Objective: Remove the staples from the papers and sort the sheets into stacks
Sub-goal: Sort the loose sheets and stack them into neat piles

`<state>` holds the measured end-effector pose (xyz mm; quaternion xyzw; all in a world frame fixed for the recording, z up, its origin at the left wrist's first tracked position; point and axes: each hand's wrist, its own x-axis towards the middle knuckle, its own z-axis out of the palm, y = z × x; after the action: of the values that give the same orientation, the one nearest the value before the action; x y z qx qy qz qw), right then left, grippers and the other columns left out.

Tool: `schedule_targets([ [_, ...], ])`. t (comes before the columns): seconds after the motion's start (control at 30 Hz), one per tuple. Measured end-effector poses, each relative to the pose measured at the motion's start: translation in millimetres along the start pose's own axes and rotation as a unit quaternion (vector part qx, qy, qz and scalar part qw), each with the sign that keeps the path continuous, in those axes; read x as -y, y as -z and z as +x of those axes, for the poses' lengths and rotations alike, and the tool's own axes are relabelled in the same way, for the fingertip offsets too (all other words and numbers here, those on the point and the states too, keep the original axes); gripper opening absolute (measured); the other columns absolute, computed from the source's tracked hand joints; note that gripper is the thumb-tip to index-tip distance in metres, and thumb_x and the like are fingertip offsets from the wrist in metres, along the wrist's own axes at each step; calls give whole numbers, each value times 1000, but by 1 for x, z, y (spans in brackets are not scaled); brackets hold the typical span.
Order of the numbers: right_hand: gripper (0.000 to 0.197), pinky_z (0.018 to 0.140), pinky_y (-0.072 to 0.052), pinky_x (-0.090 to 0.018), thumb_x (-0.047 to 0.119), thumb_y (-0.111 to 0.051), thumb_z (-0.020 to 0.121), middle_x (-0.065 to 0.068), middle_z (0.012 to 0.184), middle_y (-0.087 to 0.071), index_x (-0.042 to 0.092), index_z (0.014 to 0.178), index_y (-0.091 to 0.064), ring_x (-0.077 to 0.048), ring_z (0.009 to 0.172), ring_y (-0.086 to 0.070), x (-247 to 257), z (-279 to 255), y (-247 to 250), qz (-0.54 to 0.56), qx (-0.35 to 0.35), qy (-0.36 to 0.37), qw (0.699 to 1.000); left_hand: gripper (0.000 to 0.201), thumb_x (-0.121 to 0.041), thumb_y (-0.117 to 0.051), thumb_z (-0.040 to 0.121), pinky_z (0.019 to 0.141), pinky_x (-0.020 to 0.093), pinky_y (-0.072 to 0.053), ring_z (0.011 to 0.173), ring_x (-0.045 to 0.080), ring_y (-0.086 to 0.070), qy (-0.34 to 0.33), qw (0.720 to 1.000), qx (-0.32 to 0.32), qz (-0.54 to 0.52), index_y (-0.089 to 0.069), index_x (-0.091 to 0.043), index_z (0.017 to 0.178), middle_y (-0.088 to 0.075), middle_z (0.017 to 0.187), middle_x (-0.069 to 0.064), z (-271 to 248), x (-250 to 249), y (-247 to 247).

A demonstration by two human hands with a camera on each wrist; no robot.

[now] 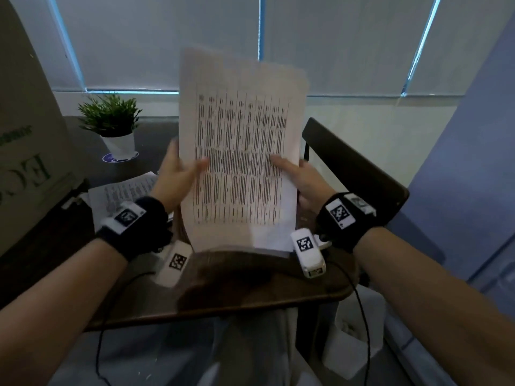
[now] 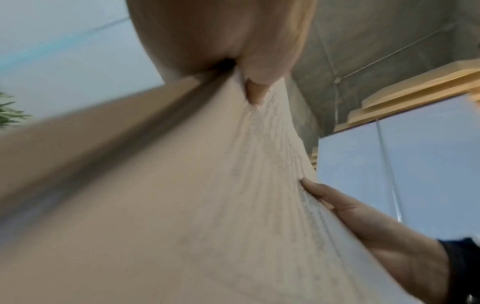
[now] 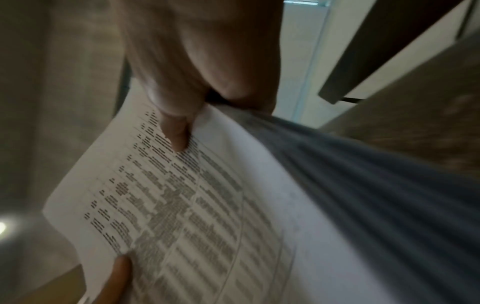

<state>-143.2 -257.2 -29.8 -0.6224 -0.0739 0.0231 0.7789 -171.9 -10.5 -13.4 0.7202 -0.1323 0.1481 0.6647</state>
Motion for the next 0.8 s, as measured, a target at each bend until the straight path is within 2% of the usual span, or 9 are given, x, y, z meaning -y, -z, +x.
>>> schedule_targets([
  [0.1,46,93,-54,-51,19,-66,92,-15,125,-66,9,134,-50,-31,109,-67,19,1,-13,-36,8,100,994,22,-14,-44,99,85,31,-53,99,8,-61,-108,992,-50,49,-35,-21,117,-57,112,-4,17,-17,-2],
  [0.17,38,93,-55,-46,12,-57,98,-15,126,-65,7,135,-49,-29,112,-66,22,-2,-15,-60,42,128,989,19,-15,-40,100,87,26,-50,101,3,-58,-129,990,-55,29,-34,-22,117,-55,112,-8,20,-15,-5],
  [0.23,41,94,-55,-43,10,-58,96,-12,127,-64,7,136,-48,-26,113,-65,17,-1,-10,-84,57,121,987,21,-26,-44,99,88,27,-51,103,3,-61,-93,994,-49,-27,-39,-25,119,-58,115,-8,18,-4,-4],
  [0.37,50,98,-51,-53,17,-74,86,-10,125,-67,9,132,-54,-26,114,-65,-3,5,-3,-126,59,86,987,78,-61,-67,73,91,43,-52,108,21,-64,-29,993,-29,-108,-46,-12,130,-64,119,6,20,16,-1],
  [0.47,39,95,-54,-51,16,-76,84,-9,115,-71,12,120,-61,-23,107,-68,-10,9,-19,-101,-40,111,988,70,-52,-70,69,81,26,-55,98,8,-66,-39,993,-71,-89,-52,-15,126,-67,108,-5,22,13,-19],
  [0.57,45,91,-55,-49,21,-76,84,-13,114,-70,7,123,-60,-30,106,-68,7,15,-37,-95,-87,132,983,39,-48,-60,79,91,43,-52,107,22,-61,-64,994,-72,-61,-51,-30,113,-62,112,2,28,-3,-33],
  [0.63,52,92,-56,-42,20,-76,83,-9,115,-70,6,129,-56,-24,106,-68,20,16,-37,-93,-66,145,983,49,-42,-58,83,93,48,-50,109,28,-61,-58,987,-87,-119,-49,-16,123,-62,119,10,39,-6,-24],
  [0.7,54,93,-56,-42,18,-77,83,-8,118,-70,8,131,-55,-22,109,-68,19,13,-24,-89,-20,139,986,58,-39,-58,85,89,43,-54,109,28,-63,-67,980,-66,-173,-44,-8,132,-62,123,13,44,4,-7],
  [0.8,52,95,-53,-52,12,-75,85,-14,124,-66,7,132,-54,-31,114,-65,-10,4,-5,-52,44,76,995,53,-53,-58,79,78,35,-56,97,13,-68,11,992,-18,-126,-53,-20,120,-68,110,-1,34,39,-4],
])
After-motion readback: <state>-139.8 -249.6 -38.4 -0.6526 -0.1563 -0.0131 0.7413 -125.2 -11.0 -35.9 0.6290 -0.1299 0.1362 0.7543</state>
